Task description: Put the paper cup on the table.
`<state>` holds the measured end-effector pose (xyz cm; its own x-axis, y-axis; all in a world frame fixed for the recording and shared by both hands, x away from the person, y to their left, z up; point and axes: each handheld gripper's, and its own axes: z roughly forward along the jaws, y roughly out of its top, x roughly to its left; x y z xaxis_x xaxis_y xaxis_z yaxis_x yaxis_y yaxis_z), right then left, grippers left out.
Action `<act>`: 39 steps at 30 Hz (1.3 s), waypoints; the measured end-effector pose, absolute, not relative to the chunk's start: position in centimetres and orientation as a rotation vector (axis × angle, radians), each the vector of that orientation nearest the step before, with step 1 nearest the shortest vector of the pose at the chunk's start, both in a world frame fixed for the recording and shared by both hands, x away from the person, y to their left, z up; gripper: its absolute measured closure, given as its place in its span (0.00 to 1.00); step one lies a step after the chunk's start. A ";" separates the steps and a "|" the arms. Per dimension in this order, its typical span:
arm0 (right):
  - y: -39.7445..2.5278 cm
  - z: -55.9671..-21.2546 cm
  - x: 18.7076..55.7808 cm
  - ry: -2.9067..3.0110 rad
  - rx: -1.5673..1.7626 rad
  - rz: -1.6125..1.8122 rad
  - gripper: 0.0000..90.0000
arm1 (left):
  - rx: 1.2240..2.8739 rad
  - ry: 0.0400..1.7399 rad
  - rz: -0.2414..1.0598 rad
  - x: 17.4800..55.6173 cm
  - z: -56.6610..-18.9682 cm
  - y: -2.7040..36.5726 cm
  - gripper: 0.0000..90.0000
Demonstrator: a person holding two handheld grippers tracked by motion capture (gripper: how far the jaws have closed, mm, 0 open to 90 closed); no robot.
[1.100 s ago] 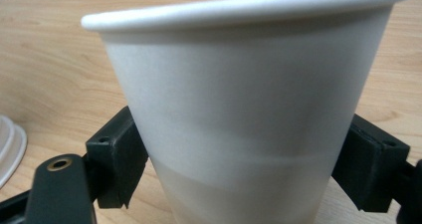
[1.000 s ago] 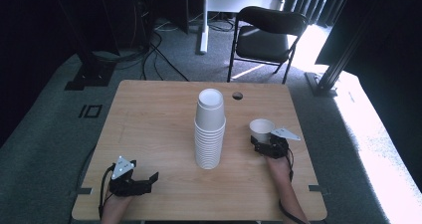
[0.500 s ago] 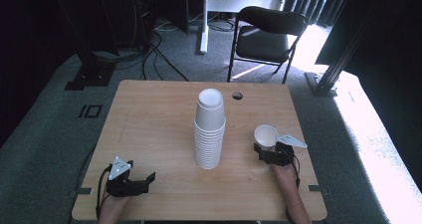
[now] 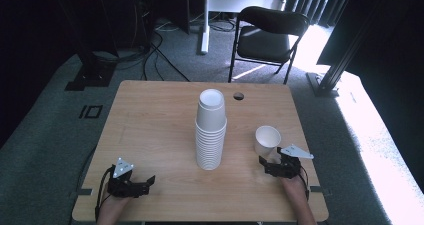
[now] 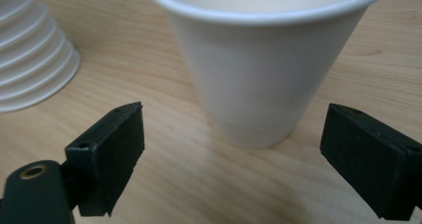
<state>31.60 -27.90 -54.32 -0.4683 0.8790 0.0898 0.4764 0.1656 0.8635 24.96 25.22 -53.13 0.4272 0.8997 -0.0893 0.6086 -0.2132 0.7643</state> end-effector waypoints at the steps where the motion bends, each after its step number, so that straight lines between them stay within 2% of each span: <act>1: -27.9 -54.3 31.4 2.023 1.274 1.226 0.11 | 1.930 1.285 0.491 25.0 -53.2 25.3 0.02; 24: -31.7 -54.7 25.9 2.020 1.324 1.147 0.12 | 1.963 1.369 0.648 25.0 -53.9 27.1 0.02; 28: -32.4 -54.8 24.9 2.000 1.358 1.140 0.14 | 1.945 1.408 0.662 25.0 -54.2 27.8 0.02; 39: -33.1 -55.4 25.4 1.983 1.458 1.050 0.14 | 1.955 1.454 0.669 25.1 -54.9 28.3 0.02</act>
